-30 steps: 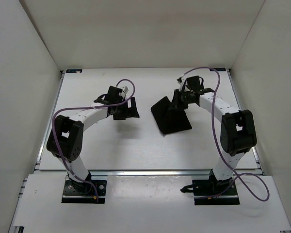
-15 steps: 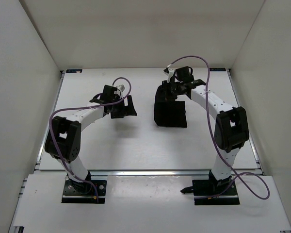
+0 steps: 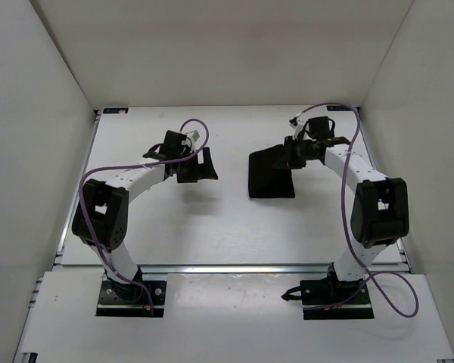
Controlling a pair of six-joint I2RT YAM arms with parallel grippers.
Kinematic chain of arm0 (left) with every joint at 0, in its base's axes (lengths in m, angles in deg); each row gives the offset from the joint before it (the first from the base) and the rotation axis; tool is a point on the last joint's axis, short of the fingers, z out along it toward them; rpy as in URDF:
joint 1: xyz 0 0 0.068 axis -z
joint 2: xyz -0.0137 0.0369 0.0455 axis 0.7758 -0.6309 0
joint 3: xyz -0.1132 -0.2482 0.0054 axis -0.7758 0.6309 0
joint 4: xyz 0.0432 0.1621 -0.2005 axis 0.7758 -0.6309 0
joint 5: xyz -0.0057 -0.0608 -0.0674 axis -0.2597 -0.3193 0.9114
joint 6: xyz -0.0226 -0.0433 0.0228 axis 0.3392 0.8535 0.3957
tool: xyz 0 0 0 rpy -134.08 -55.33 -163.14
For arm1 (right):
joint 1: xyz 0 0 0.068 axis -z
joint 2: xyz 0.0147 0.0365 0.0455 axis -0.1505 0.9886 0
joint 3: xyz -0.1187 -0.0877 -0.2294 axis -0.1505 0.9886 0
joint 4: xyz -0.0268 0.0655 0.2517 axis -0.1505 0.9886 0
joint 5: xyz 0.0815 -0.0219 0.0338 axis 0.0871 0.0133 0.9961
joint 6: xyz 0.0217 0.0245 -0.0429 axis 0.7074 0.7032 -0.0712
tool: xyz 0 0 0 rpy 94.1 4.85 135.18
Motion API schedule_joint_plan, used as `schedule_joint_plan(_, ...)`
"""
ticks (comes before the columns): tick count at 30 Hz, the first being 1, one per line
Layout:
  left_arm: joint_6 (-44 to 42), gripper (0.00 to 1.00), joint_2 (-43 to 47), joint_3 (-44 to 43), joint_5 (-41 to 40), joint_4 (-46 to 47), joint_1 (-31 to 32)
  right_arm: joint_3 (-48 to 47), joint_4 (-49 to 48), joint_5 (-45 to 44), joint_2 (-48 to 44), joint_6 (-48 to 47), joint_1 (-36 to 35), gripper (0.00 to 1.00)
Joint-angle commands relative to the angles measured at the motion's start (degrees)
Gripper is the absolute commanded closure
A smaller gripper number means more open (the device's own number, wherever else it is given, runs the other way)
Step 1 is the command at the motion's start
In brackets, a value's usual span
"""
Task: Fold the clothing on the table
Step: Fold the skirt
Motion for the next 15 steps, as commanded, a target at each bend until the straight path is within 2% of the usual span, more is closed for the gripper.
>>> schedule_joint_plan(1, -0.3, 0.01, 0.1, -2.0, 1.3, 0.2, 0.5, 4.7, -1.9, 0.5, -5.8, -1.7, -0.3, 1.00)
schedule_joint_plan(9, 0.3, 0.01, -1.6, -2.5, 1.6, 0.1, 1.0, 17.8, -5.3, -0.1, -8.4, -1.8, 2.4, 1.00)
schedule_joint_plan(15, 0.5, 0.02, -2.8, -3.4, 2.0, 0.2, 1.7, 15.6, -4.0, 1.3, -6.4, -3.3, 5.3, 1.00)
